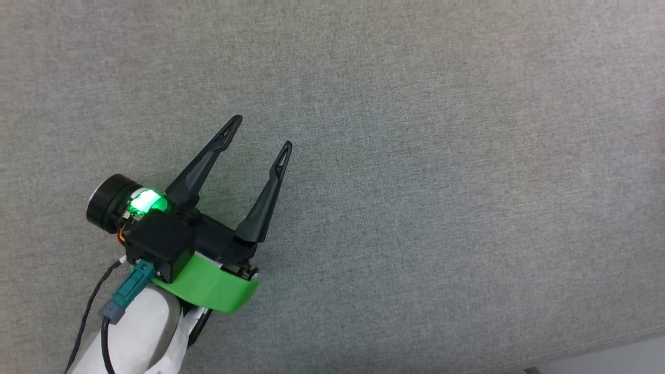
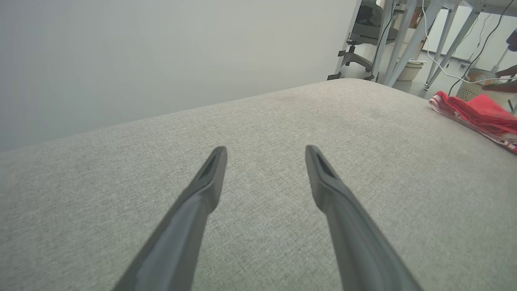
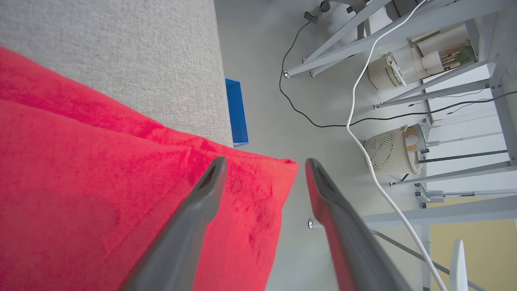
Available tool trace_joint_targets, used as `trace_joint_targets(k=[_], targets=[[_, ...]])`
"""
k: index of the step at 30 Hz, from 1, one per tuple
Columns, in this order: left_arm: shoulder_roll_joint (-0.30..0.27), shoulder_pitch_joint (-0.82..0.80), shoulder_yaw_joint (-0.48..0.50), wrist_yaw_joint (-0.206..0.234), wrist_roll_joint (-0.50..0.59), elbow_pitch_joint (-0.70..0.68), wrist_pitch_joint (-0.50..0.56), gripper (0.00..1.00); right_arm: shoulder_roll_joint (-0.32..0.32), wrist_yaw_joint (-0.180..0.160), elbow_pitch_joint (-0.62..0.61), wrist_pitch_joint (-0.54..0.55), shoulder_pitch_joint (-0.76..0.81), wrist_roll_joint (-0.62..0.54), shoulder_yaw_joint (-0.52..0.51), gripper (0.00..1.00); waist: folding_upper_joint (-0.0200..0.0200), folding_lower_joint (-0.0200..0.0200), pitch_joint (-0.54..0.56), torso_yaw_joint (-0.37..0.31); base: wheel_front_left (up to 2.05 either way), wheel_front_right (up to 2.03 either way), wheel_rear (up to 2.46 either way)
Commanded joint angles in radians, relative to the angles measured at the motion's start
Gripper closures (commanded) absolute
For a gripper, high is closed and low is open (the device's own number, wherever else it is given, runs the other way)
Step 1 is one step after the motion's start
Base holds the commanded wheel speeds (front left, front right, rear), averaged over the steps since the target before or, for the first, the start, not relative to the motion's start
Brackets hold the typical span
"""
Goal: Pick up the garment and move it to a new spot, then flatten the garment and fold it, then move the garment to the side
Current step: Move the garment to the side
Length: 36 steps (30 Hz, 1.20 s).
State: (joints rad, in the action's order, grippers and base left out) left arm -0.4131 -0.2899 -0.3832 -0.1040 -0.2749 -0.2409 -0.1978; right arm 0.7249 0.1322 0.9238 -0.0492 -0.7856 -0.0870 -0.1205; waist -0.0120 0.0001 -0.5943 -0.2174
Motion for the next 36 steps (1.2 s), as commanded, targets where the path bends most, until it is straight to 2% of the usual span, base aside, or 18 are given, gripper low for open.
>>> trace_joint_targets(k=[1, 8, 13, 20, 26, 31, 36], targets=[[0.011, -0.008, -0.001, 0.006, -0.006, 0.015, -0.014, 0.0, -0.003, -0.002, 0.004, -0.019, -0.022, -0.005, 0.002, 0.0, 0.012, -0.0001, 0.06, 0.01, 0.0, 0.0, 0.0], [0.058, 0.029, 0.005, 0.012, -0.04, 0.11, -0.052, 0.0, -0.036, -0.002, -0.046, -0.115, -0.044, 0.038, 0.047, 0.0, 0.012, -0.0001, 0.216, 0.046, 0.0, 0.0, 0.0], [0.084, 0.079, 0.04, 0.026, -0.058, 0.173, -0.062, 0.0, -0.107, -0.002, -0.186, -0.147, -0.006, 0.158, 0.097, 0.0, 0.012, -0.0001, 0.339, 0.085, 0.0, 0.0, 0.0], [0.124, 0.156, 0.123, 0.056, -0.073, 0.209, -0.064, 0.0, -0.236, -0.002, -0.537, -0.104, 0.202, 0.316, 0.122, 0.0, 0.012, -0.0001, 0.465, 0.15, 0.0, 0.0, 0.0], [0.156, 0.213, 0.165, 0.066, -0.092, 0.248, -0.064, 0.0, -0.367, -0.002, -0.803, -0.065, 0.416, 0.349, 0.08, 0.0, 0.012, -0.0001, 0.516, 0.198, 0.0, 0.0, 0.0], [0.171, 0.239, 0.189, 0.064, -0.08, 0.279, -0.064, 0.0, -0.488, -0.002, -0.935, -0.07, 0.566, 0.346, 0.06, 0.0, 0.012, -0.0001, 0.537, 0.225, 0.0, 0.0, 0.0], [0.199, 0.26, 0.215, 0.051, -0.068, 0.321, -0.064, 0.0, -0.597, -0.002, -0.969, -0.114, 0.686, 0.351, 0.045, 0.0, 0.012, -0.0001, 0.559, 0.242, 0.0, 0.0, 0.0]])
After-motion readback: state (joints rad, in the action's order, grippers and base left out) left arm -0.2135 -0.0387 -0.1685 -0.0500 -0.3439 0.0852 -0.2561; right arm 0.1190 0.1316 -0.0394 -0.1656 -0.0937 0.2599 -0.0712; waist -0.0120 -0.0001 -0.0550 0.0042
